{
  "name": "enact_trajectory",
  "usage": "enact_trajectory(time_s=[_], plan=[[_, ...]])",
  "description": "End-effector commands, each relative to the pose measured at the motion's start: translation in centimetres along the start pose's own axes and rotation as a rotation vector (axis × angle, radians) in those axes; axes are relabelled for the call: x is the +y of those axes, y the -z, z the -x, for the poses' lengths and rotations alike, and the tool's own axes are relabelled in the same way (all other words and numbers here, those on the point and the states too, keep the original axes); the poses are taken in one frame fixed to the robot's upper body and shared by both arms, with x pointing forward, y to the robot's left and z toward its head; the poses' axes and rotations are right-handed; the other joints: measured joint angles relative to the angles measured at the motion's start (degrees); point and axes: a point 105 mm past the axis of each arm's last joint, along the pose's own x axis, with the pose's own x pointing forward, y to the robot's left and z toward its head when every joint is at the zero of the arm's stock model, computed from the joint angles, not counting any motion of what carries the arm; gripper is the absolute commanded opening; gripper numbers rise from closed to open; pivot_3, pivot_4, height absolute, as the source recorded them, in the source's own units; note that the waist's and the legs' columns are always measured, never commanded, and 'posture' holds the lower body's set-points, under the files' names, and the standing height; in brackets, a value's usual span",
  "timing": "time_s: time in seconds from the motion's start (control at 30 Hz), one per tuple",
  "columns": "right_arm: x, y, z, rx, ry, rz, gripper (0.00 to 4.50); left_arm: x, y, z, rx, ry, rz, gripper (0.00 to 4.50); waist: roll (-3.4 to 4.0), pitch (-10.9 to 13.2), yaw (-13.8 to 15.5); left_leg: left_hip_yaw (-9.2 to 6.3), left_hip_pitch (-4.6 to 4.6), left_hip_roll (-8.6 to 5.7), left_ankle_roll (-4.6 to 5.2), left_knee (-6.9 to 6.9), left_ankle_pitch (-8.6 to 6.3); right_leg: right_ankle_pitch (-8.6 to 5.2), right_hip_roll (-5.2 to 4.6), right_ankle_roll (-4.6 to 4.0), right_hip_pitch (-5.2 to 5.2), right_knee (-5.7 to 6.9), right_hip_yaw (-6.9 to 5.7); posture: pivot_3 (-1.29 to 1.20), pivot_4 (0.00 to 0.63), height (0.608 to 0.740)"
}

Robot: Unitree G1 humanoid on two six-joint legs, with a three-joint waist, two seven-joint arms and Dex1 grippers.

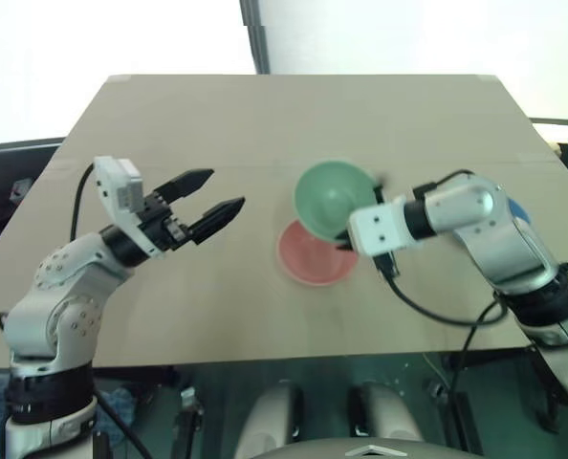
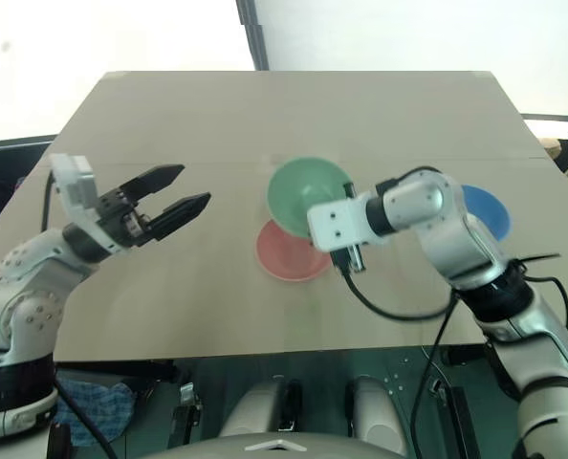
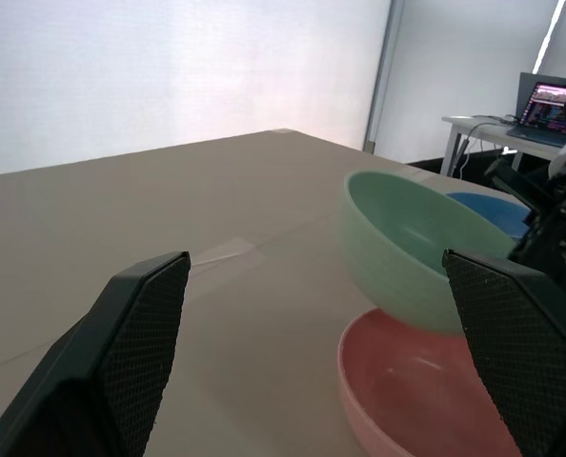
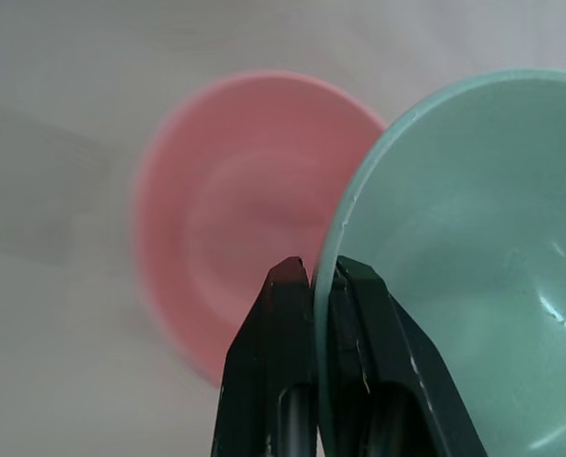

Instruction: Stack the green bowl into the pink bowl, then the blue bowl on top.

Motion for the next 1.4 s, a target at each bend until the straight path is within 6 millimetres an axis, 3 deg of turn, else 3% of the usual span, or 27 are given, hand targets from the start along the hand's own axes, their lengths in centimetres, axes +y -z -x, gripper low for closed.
enact_trajectory(time_s=[0.03, 0.07, 0.1, 0.3, 0.4, 0.5, 0.6, 0.7, 0.9, 1.23, 1.4], plan=[[0.4, -1.5, 0.3, 0.000, 0.004, 0.059, 0.05, -0.1, -0.6, -0.7, -0.009, 0.058, -0.038, 4.50, -0.02, -0.01, 0.01, 0.00, -0.01, -0.01, 0.00, 0.01, 0.00, 0.00, -0.01, 0.00, 0.00, 0.00, 0.00, 0.00, 0.150, 0.740], [0.5, -1.7, 0.1, -0.003, 0.002, 0.064, 0.05, 0.0, -0.6, -0.9, -0.009, 0.066, -0.038, 4.50, -0.02, -0.01, 0.01, 0.00, -0.01, -0.01, 0.00, 0.02, 0.00, 0.01, -0.01, -0.01, 0.00, 0.00, 0.00, 0.00, 0.150, 0.740], [0.6, -1.8, 0.0, -0.007, 0.003, 0.068, 0.76, 0.0, -0.6, -1.0, -0.010, 0.071, -0.038, 4.50, -0.02, -0.01, -0.03, 0.00, -0.01, -0.01, 0.00, 0.02, 0.00, 0.01, -0.01, -0.01, -0.01, 0.00, 0.00, 0.00, 0.150, 0.740], [-0.6, -2.1, 0.1, -0.005, 0.095, 0.031, 2.73, -0.1, -0.4, -1.5, -0.011, 0.101, -0.028, 4.50, -0.02, -0.01, 0.01, 0.00, -0.04, 0.00, 0.01, 0.02, 0.00, 0.01, 0.00, -0.01, -0.01, -0.03, -0.01, 0.00, 0.150, 0.740], [-1.3, -1.5, 1.3, 0.014, 0.146, -0.024, 2.73, -0.2, -0.3, -1.6, -0.015, 0.112, -0.023, 4.50, -0.02, -0.01, 0.14, -0.01, -0.04, 0.00, 0.01, 0.03, 0.01, 0.01, 0.00, -0.01, -0.01, -0.03, -0.01, 0.00, 0.150, 0.740], [-1.8, 0.5, 3.2, 0.076, 0.231, -0.119, 2.73, -0.5, -0.4, -1.8, -0.028, 0.132, -0.015, 4.50, -0.03, -0.01, 0.45, -0.01, -0.05, -0.02, 0.01, 0.05, 0.01, 0.01, -0.01, -0.01, 0.00, -0.03, -0.02, 0.00, 0.150, 0.740], [-1.6, 5.3, 6.6, 0.250, 0.352, -0.250, 2.73, -1.3, -0.4, -2.1, -0.046, 0.182, 0.007, 4.50, -0.04, -0.02, 1.00, -0.02, -0.06, -0.03, 0.02, 0.05, 0.00, 0.01, -0.04, -0.01, 0.01, -0.05, -0.03, 0.00, 0.150, 0.740], [-0.2, 8.4, 9.3, 0.377, 0.431, -0.369, 2.73, -2.2, -0.2, -2.4, -0.056, 0.242, 0.032, 4.50, -0.04, -0.02, 1.38, 0.00, -0.09, -0.03, 0.03, 0.03, 0.00, 0.01, -0.05, -0.01, 0.01, -0.09, -0.03, 0.00, 0.150, 0.740], [3.3, 12.6, 12.4, 0.546, 0.533, -0.571, 2.73, -3.2, -0.5, -3.7, -0.091, 0.347, 0.056, 4.50, -0.04, -0.02, 1.44, 0.00, -0.11, 0.00, 0.03, 0.04, 0.00, 0.01, -0.04, -0.01, 0.04, -0.09, -0.03, 0.00, 0.150, 0.740], [6.1, 16.9, 13.9, 0.697, 0.641, -0.726, 2.73, -3.7, -0.8, -5.4, -0.107, 0.436, 0.061, 4.50, -0.03, -0.02, 1.40, 0.03, -0.10, 0.01, 0.05, 0.12, 0.01, 0.01, 0.04, 0.00, 0.07, -0.04, -0.03, 0.00, 0.150, 0.740], [6.8, 18.1, 13.2, 0.707, 0.624, -0.763, 2.73, -3.9, -0.9, -5.6, -0.110, 0.451, 0.066, 4.50, -0.04, -0.02, 1.40, 0.04, -0.10, 0.00, 0.05, 0.14, 0.02, 0.01, 0.06, 0.00, 0.09, -0.04, -0.03, 0.00, 0.150, 0.740]])
